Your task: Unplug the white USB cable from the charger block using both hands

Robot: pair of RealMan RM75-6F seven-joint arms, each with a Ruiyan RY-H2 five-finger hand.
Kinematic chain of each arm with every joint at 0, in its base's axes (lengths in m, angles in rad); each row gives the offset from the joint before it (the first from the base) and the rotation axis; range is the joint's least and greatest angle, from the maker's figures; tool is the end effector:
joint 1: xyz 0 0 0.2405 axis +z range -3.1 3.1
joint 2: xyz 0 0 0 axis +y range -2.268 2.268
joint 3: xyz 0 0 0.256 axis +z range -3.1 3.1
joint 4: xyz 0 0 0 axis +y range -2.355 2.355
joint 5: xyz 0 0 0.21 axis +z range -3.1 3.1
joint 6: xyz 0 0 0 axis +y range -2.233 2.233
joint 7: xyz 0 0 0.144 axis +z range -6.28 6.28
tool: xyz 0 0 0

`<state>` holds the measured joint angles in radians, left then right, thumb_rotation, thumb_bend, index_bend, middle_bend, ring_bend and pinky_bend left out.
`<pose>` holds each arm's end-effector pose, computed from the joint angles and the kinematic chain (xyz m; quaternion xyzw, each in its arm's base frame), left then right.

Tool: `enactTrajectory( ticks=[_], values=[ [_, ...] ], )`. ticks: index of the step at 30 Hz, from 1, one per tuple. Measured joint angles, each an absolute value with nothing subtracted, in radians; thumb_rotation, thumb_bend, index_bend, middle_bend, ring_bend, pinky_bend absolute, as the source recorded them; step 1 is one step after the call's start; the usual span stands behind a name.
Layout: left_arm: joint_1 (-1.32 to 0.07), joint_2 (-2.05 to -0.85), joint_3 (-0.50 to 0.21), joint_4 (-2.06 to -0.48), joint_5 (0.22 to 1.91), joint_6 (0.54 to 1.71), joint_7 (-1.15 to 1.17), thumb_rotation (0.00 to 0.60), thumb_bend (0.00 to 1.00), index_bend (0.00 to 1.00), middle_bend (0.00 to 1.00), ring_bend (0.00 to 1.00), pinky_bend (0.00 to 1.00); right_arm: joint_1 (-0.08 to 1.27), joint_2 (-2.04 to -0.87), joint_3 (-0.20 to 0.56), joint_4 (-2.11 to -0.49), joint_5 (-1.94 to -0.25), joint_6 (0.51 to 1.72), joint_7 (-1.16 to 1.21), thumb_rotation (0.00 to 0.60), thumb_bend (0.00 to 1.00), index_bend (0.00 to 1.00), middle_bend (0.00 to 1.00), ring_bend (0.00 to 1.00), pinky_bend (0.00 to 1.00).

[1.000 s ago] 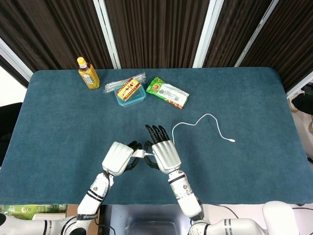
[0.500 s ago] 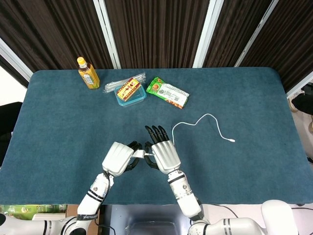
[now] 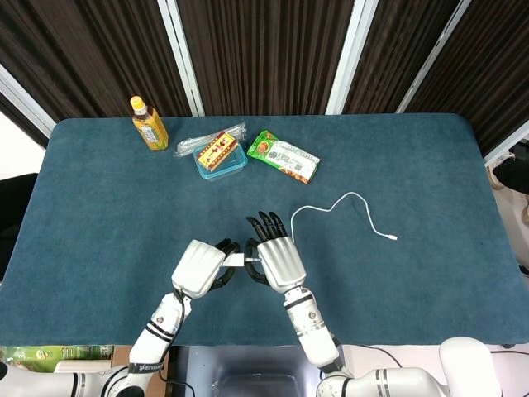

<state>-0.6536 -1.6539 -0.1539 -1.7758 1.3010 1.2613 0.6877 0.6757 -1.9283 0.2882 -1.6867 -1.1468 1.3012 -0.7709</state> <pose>-0.0713 0.2686 -0.0113 -0.7296 -0.2785 -0.4669 0.4149 -0.0302 -0.2719 -0.0527 0.6688 -0.3723 0.4831 0.4250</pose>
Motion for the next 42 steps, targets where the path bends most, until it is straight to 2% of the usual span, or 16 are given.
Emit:
enactTrajectory(
  ticks=[4, 13, 28, 36, 42],
  values=[
    [-0.652, -1.653, -0.152, -1.779, 1.303, 1.262, 0.688, 0.6, 0.57, 0.77, 0.82, 1.0, 1.0, 0.678, -1.93, 0.294, -1.692, -1.129, 1.31, -0.789, 0.6, 0.66, 0.89, 0.29, 0.04, 0.0],
    [-0.649, -1.648, -0.152, -1.79, 1.311, 1.265, 0.686, 0.6, 0.58, 0.77, 0.82, 1.0, 1.0, 0.684, -1.932, 0.299, -1.701, -1.11, 1.32, -0.819, 0.6, 0.72, 0.9, 0.29, 0.05, 0.0],
    [-0.656, -1.627, -0.167, -1.769, 1.312, 1.253, 0.681, 0.6, 0.58, 0.77, 0.82, 1.0, 1.0, 0.683, -1.871, 0.309, -1.718, -1.063, 1.331, -0.859, 0.6, 0.73, 0.9, 0.29, 0.05, 0.0],
    [-0.661, -1.641, -0.179, -1.64, 1.283, 1.216, 0.588, 0.6, 0.54, 0.76, 0.8, 1.0, 1.0, 0.655, -1.763, 0.324, -1.679, -0.977, 1.305, -0.834, 0.6, 0.73, 0.9, 0.29, 0.06, 0.0],
    [-0.681, -1.706, -0.181, -1.46, 1.218, 1.13, 0.53, 0.6, 0.54, 0.7, 0.71, 1.0, 1.0, 0.656, -1.75, 0.331, -1.544, -0.907, 1.255, -0.799, 0.6, 0.73, 0.89, 0.29, 0.06, 0.0]
  ],
)
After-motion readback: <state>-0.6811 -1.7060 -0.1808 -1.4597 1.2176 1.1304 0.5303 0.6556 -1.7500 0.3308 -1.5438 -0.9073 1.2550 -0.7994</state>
